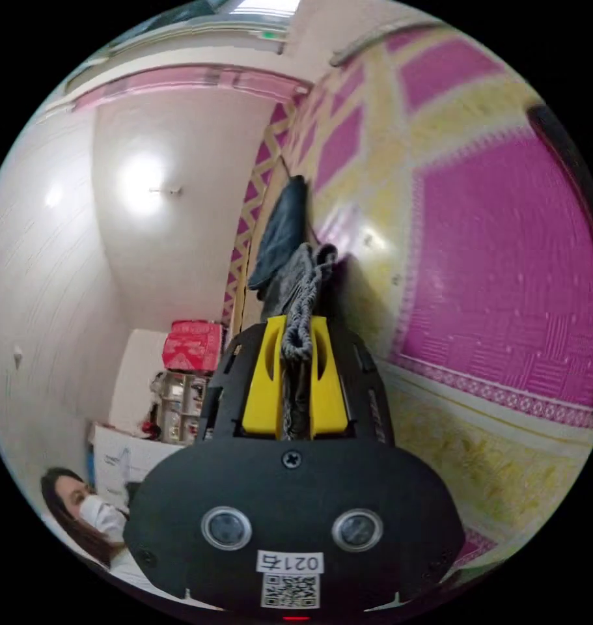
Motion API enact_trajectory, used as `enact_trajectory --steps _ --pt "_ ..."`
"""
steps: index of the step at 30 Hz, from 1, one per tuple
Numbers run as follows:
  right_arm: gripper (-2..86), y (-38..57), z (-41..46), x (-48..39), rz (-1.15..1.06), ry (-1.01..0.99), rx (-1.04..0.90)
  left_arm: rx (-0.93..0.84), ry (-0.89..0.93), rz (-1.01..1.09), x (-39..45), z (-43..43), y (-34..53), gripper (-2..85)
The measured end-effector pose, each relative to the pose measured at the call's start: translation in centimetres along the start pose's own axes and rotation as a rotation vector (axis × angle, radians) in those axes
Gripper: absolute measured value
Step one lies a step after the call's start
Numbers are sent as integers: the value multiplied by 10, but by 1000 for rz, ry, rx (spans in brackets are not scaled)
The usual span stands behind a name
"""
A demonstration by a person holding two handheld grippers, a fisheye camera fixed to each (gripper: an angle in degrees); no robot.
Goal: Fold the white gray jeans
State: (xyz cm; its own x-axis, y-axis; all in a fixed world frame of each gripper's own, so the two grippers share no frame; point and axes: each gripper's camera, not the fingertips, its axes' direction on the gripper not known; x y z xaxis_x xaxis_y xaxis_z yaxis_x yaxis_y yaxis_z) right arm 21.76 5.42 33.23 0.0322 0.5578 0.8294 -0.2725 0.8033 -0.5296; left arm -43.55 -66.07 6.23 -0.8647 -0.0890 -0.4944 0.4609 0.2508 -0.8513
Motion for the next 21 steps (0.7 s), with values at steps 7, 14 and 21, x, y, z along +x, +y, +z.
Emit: enact_trajectory --steps 7,14,21 --pt "58 59 67 -258 -655 239 -50 89 -19 -6 -10 -68 23 -10" --pt "55 206 289 -386 -1102 367 -310 146 -12 -61 -25 -115 47 -10" --pt "53 273 426 -346 -1087 456 -466 155 -82 -120 -34 -168 72 -9"
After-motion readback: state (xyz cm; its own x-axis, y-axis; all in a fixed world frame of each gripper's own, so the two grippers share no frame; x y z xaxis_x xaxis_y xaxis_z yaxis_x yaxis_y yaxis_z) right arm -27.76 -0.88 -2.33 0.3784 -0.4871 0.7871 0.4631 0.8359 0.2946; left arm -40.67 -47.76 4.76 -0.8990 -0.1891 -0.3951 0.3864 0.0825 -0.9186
